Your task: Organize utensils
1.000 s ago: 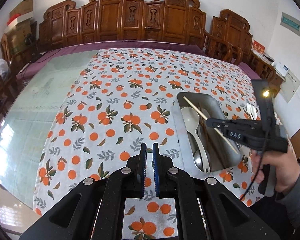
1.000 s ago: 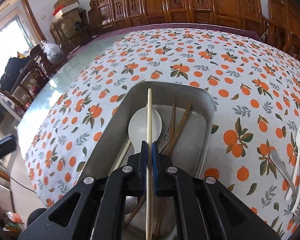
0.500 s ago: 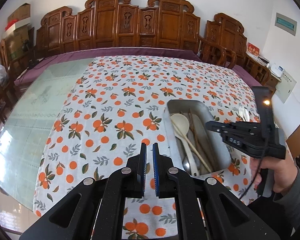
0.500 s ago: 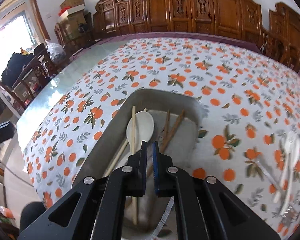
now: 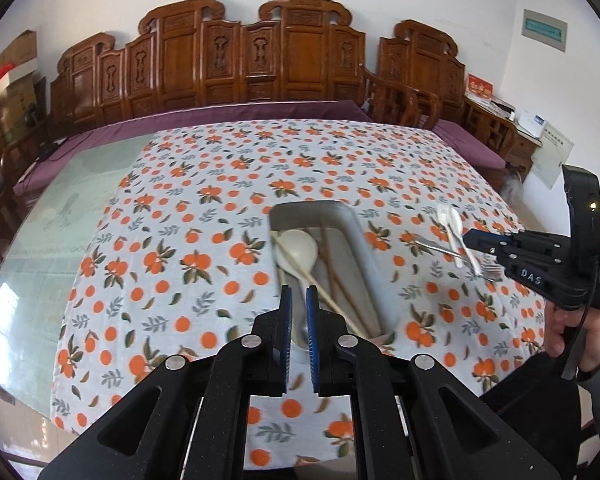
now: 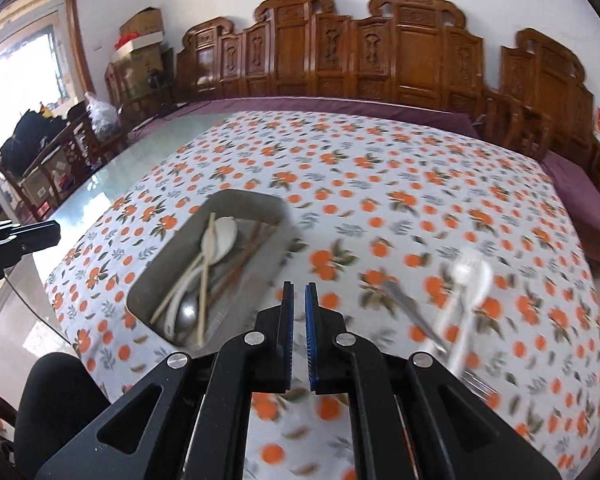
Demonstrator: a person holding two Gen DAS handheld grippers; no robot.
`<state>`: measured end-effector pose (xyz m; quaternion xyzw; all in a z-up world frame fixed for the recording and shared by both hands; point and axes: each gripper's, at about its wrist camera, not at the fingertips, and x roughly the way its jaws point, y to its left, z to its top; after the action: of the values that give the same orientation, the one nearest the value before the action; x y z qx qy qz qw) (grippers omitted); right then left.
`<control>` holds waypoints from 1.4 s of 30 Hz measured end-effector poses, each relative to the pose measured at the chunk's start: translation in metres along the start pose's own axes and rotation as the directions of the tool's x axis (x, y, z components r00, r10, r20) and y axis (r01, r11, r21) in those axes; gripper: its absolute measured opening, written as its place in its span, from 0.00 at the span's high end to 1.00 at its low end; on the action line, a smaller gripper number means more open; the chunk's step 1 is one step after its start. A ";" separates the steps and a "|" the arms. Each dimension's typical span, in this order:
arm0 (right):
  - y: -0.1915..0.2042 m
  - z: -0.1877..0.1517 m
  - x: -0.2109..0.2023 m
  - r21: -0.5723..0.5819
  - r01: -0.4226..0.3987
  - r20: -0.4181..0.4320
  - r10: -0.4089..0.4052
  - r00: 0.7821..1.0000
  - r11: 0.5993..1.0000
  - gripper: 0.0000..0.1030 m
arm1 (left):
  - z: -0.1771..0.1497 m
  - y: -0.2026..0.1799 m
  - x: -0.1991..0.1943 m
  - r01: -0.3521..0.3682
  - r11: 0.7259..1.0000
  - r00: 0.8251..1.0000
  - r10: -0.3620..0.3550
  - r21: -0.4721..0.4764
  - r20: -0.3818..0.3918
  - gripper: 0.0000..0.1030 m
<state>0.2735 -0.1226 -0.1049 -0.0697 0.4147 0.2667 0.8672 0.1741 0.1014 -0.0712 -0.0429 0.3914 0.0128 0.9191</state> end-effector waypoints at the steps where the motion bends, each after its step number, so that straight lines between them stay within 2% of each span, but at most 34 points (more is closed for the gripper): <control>1: -0.006 -0.003 -0.005 0.007 0.007 0.005 -0.007 1.000 1.000 0.93 | 0.000 -0.007 -0.003 0.003 1.000 1.000 -0.003 0.007 0.005 0.85; 7: -0.051 -0.021 -0.054 0.061 0.069 0.042 -0.071 0.997 0.996 0.93 | 0.005 -0.044 -0.015 0.027 0.999 0.999 -0.028 0.044 0.026 0.69; 9: -0.066 -0.027 -0.070 0.076 0.092 0.050 -0.096 0.994 0.993 0.91 | 0.006 -0.056 -0.020 0.035 0.998 0.999 -0.037 0.053 0.039 0.58; 13: -0.091 -0.035 -0.090 0.116 0.113 0.055 -0.120 0.991 0.987 0.87 | 0.012 -0.080 -0.022 0.060 0.996 0.997 -0.063 0.063 0.039 0.57; 19: -0.119 -0.041 -0.091 0.135 0.137 0.022 -0.141 0.990 0.981 0.77 | 0.024 -0.105 -0.006 0.090 0.993 0.996 -0.091 0.073 0.011 0.54; 26: -0.147 -0.041 -0.049 0.169 0.116 -0.048 -0.110 0.993 0.979 0.76 | 0.036 -0.129 0.040 0.105 0.991 0.994 -0.104 0.084 -0.023 0.54; 34: -0.152 -0.039 0.034 0.189 0.079 -0.154 -0.050 0.987 0.979 0.76 | 0.034 -0.135 0.078 0.114 0.991 0.992 -0.111 0.063 -0.056 0.54; 38: -0.156 -0.037 0.066 0.216 0.086 -0.197 -0.043 0.980 0.973 0.76 | 0.031 -0.133 0.090 0.116 0.992 0.991 -0.112 0.048 -0.070 0.54; 42: -0.158 -0.040 0.088 0.209 0.138 -0.244 -0.085 0.966 0.968 0.76 | 0.027 -0.132 0.098 0.123 0.992 0.989 -0.120 0.037 -0.085 0.54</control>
<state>0.3739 -0.2350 -0.2130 -0.0254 0.5366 0.1585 0.8285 0.2694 -0.0286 -0.1139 -0.0479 0.4260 -0.0532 0.9019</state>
